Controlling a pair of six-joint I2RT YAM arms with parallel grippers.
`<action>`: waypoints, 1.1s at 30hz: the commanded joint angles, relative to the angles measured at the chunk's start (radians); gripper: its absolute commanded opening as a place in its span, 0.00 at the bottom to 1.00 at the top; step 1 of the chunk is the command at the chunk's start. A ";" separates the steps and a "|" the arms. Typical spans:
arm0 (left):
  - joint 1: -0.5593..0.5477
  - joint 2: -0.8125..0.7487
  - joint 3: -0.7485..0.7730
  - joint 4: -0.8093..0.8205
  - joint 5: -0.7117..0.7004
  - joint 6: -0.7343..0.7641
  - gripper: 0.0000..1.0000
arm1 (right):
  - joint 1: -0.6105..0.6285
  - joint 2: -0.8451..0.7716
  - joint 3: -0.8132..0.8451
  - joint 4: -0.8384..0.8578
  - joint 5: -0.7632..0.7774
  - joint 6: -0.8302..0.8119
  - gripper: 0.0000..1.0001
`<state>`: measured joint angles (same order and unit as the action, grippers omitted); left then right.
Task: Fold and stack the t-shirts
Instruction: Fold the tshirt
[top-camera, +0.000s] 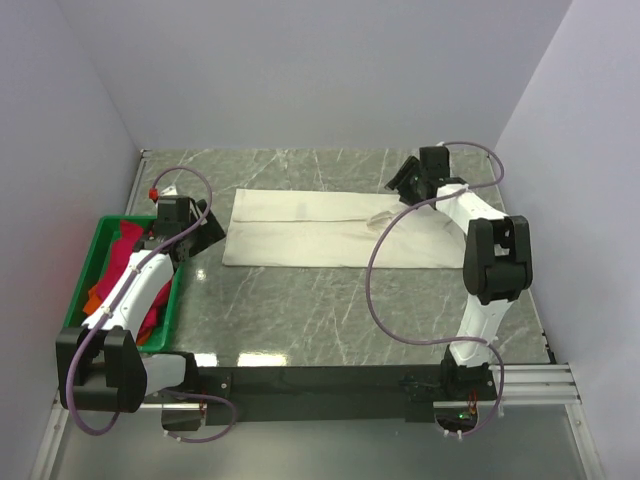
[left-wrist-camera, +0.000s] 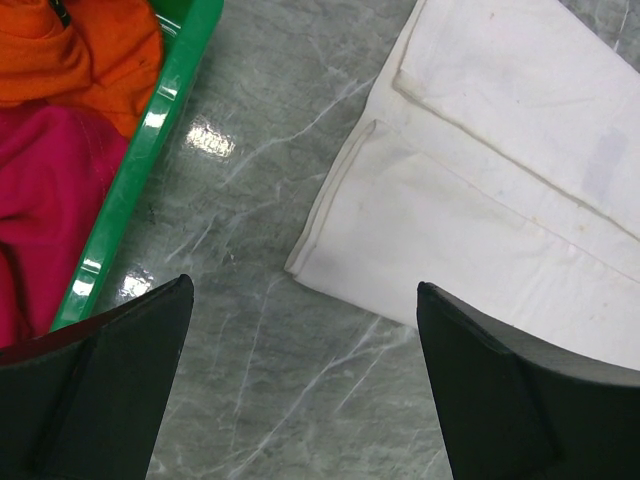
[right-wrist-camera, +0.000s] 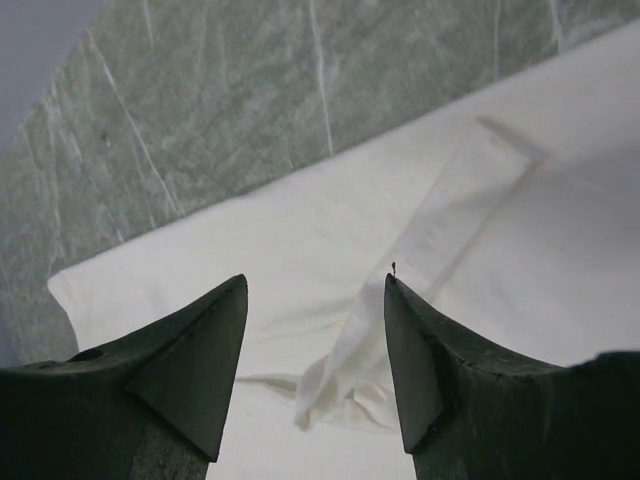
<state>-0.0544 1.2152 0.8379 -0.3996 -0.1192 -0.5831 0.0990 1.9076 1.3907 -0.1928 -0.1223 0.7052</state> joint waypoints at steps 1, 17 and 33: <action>0.002 -0.009 -0.006 0.036 0.021 0.020 0.99 | -0.007 -0.025 -0.070 0.019 -0.020 0.005 0.64; 0.002 0.000 -0.005 0.036 0.016 0.023 0.99 | -0.015 0.096 -0.101 0.144 -0.080 0.091 0.64; 0.002 0.024 -0.005 0.033 0.024 0.025 0.99 | -0.013 0.209 0.149 0.113 -0.145 0.094 0.63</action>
<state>-0.0540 1.2308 0.8375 -0.3996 -0.1116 -0.5785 0.0887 2.1193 1.4731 -0.0689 -0.2592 0.8162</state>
